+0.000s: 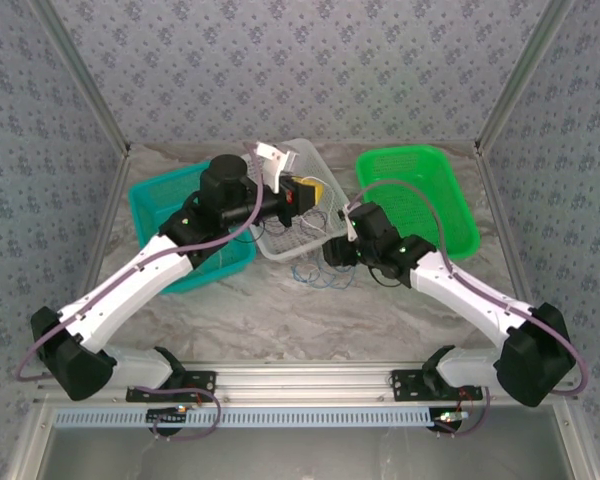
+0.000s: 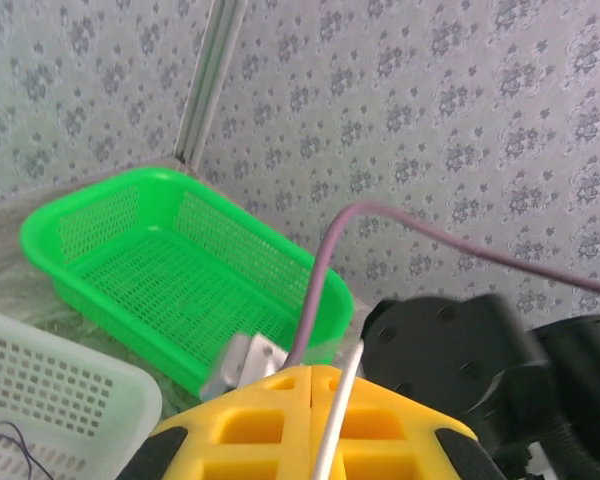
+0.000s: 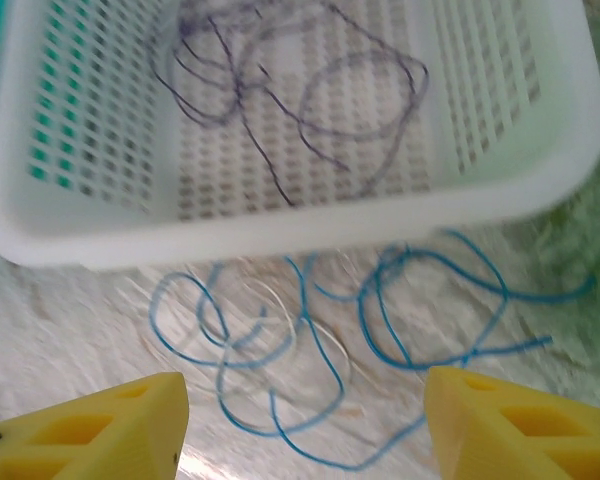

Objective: Untangle the cables

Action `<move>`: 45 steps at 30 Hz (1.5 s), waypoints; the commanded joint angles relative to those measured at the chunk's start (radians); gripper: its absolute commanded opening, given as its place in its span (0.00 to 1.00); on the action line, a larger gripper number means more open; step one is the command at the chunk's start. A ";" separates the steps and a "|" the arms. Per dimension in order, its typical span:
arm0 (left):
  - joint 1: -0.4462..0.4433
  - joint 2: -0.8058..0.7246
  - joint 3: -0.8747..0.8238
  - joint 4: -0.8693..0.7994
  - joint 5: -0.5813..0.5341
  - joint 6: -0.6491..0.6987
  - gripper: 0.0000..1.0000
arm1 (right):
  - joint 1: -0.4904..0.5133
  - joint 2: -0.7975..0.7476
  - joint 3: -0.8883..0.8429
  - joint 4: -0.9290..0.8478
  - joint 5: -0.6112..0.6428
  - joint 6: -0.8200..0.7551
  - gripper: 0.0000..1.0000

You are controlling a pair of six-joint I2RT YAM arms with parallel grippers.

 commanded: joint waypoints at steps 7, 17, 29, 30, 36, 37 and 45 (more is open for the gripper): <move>0.011 -0.076 0.054 -0.001 -0.066 0.057 0.00 | -0.014 -0.058 -0.075 -0.062 0.073 0.043 0.67; 0.051 -0.122 0.055 -0.104 -0.175 0.082 0.00 | -0.017 -0.122 -0.111 -0.054 0.081 0.038 0.75; 0.220 -0.203 0.028 -0.266 -0.323 0.103 0.02 | -0.025 -0.193 -0.153 -0.034 0.082 0.046 0.81; 0.237 -0.208 0.023 -0.273 -0.330 0.107 0.03 | -0.025 -0.191 -0.151 -0.034 0.079 0.046 0.81; 0.350 -0.212 -0.032 -0.312 -0.423 0.101 0.02 | -0.025 -0.170 -0.139 -0.045 0.061 0.046 0.82; 0.375 -0.213 -0.053 -0.311 -0.428 0.086 0.02 | -0.025 -0.166 -0.138 -0.052 0.062 0.046 0.82; 0.528 -0.233 -0.227 -0.257 -0.433 -0.022 0.02 | -0.022 -0.129 -0.130 -0.084 0.037 0.035 0.76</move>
